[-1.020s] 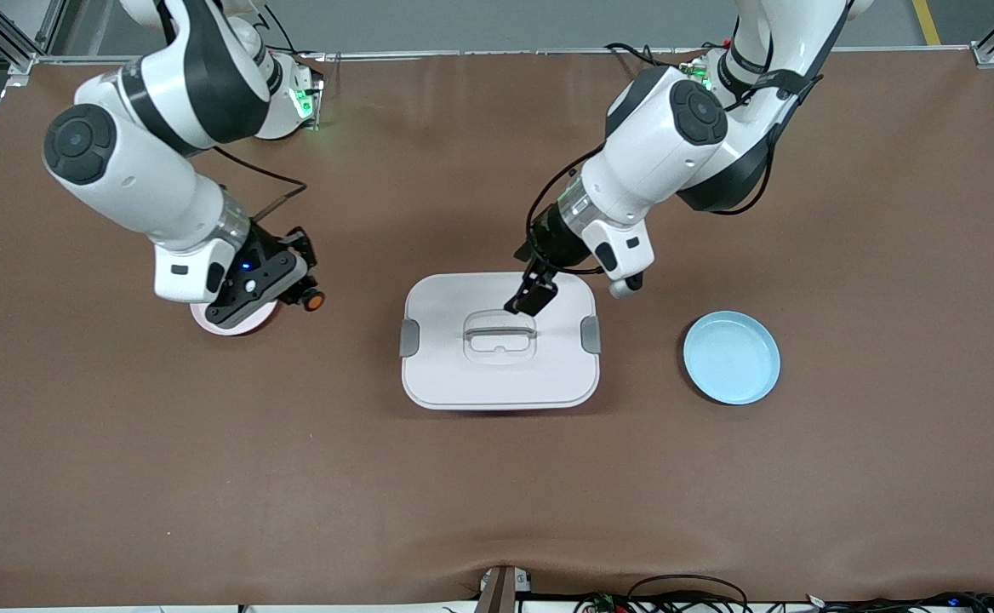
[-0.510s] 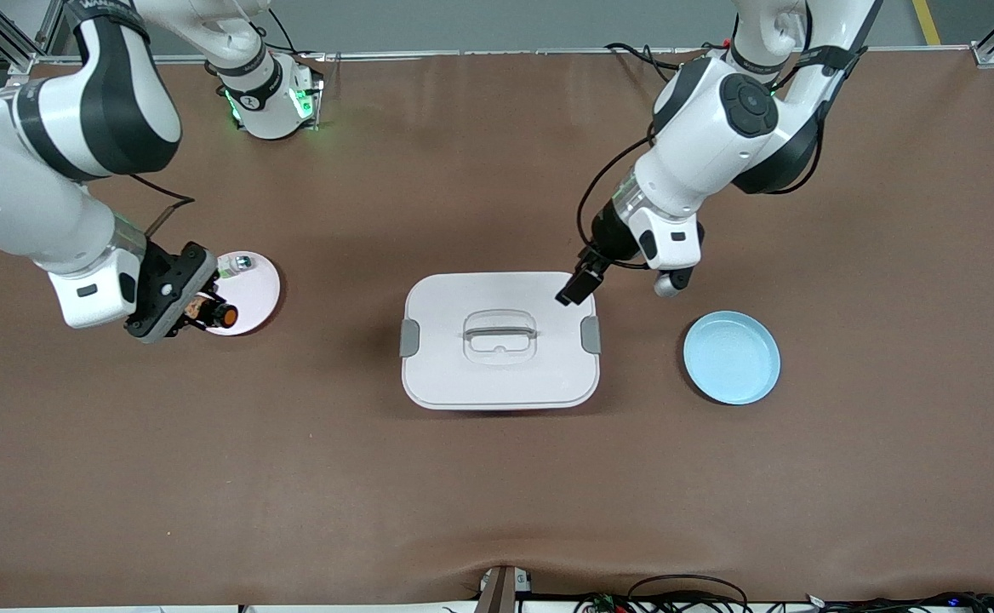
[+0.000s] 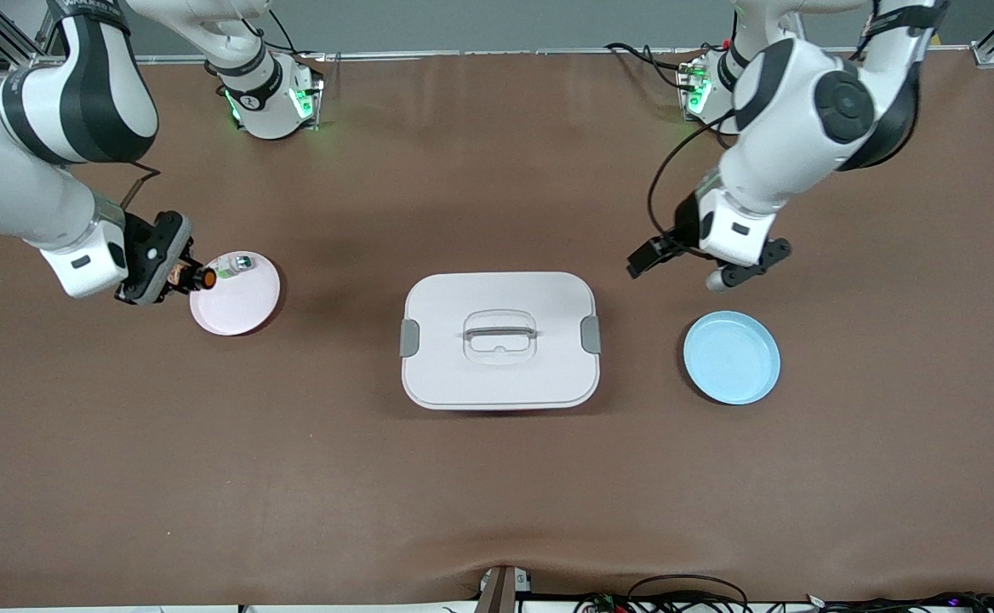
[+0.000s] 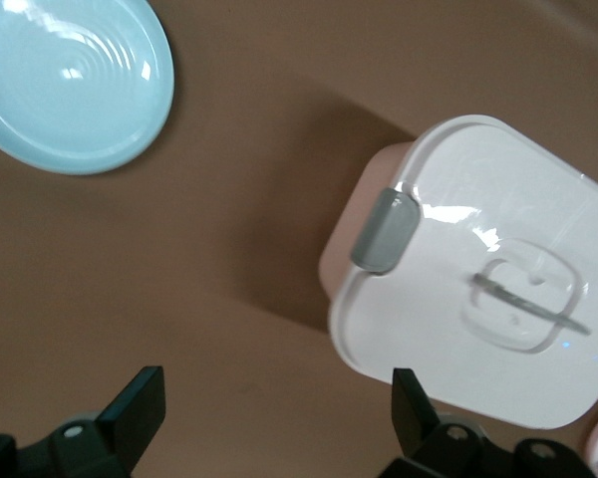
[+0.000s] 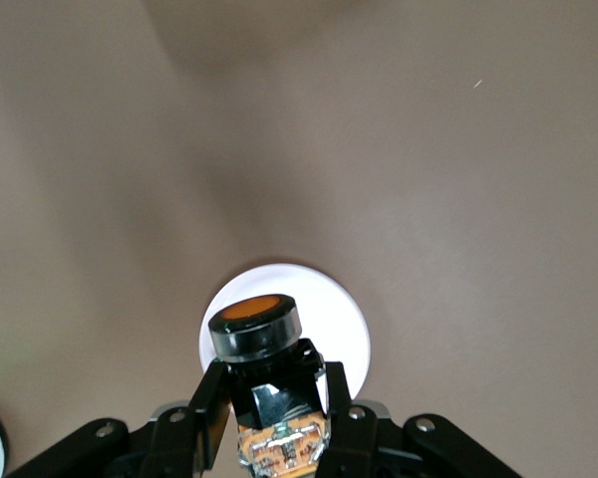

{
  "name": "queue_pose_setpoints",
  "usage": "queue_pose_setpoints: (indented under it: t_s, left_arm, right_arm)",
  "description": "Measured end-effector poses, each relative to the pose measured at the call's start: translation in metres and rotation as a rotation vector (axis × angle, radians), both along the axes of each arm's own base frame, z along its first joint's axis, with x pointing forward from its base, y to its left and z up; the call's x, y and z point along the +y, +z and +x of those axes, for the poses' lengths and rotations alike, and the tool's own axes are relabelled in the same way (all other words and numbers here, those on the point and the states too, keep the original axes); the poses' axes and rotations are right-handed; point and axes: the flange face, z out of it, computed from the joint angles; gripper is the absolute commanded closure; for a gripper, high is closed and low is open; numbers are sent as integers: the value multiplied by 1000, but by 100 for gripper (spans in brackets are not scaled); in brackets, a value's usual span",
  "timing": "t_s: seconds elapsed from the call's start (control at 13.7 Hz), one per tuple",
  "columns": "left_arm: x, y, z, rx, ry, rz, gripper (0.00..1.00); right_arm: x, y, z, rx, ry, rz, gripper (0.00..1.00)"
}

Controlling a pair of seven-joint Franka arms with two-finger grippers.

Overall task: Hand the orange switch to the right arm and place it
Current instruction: 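Carry the switch over the white plate while the left arm returns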

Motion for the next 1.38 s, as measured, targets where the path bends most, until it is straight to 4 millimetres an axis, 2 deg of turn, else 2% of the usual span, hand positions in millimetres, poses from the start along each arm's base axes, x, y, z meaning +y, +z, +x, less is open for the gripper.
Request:
queue_pose_setpoints:
  t_s: [0.29,0.51,0.73,0.87,1.02,1.24,1.38]
  left_arm:
    - [46,8,14,-43,-57,23,0]
    - [83,14,22,-94,-128,136,0]
    - [133,24,28,-85,-211,158,0]
    - [169,45,35,-90,-224,161,0]
    - [192,74,41,-111,-207,164,0]
    - [212,111,46,-155,-174,171,0]
    - [217,121,46,-166,-166,173,0]
  right_arm:
    - [0,-34,-23,-38,15,-33,100]
    - [-3,-68,-36,-67,13,-43,100]
    - [-13,-88,-44,-116,14,-70,100]
    - [-16,-106,-51,-152,39,-99,100]
    - [-15,-130,-59,-168,53,-104,100]
    - [-18,-161,-63,-166,59,-104,100]
    - [-22,-179,-64,-178,50,-100,100]
